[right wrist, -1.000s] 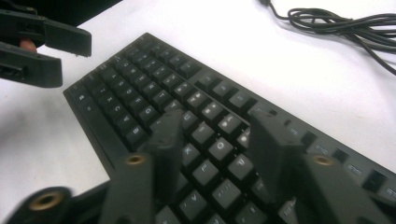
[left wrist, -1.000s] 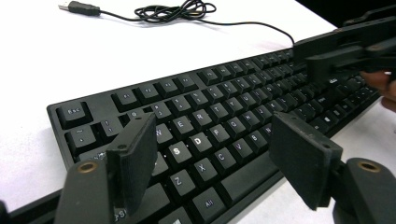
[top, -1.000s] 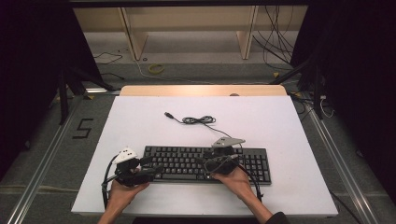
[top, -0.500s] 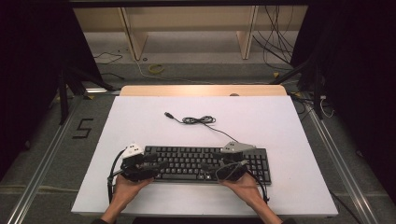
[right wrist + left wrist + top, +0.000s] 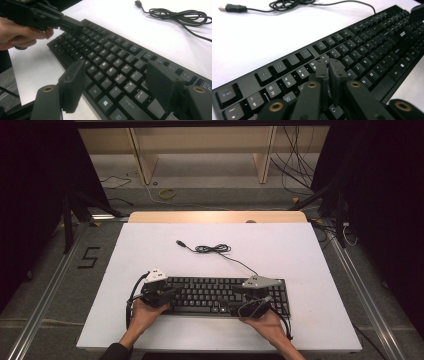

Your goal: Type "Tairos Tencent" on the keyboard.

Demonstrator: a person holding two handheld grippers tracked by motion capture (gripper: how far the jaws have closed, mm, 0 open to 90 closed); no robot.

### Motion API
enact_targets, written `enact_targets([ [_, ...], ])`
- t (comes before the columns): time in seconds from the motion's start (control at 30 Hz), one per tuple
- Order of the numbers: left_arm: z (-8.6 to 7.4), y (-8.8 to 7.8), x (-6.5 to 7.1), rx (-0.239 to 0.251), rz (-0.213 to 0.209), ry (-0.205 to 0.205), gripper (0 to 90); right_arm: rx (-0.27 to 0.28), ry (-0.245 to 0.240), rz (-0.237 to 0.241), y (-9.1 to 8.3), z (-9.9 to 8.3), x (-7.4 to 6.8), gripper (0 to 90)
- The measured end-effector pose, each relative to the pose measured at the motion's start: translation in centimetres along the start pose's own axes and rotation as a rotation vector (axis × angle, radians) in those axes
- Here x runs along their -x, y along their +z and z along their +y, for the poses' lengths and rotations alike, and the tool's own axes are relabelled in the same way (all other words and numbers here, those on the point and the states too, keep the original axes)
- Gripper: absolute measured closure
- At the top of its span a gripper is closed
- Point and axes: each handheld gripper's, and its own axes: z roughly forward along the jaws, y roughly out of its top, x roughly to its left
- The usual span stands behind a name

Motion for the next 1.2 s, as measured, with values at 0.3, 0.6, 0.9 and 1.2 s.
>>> enact_targets([
  [0.3,0.2,1.3,0.0,-0.048,0.009,0.011,89.0,0.005,-0.002,0.000,-0.6,-0.3,-0.1,32.0],
  [0.6,0.1,1.6,-0.2,-0.072,0.016,0.007,89.1,0.011,0.003,0.001,-0.8,-0.5,-0.2,30.7],
  [0.9,0.1,1.7,-0.3,-0.077,0.019,-0.001,89.1,0.010,0.000,0.003,-0.8,-0.5,-0.3,29.9],
  [1.2,-0.1,1.9,-0.2,-0.092,0.028,-0.001,89.3,0.008,-0.002,0.001,-0.7,-0.5,-0.4,29.9],
])
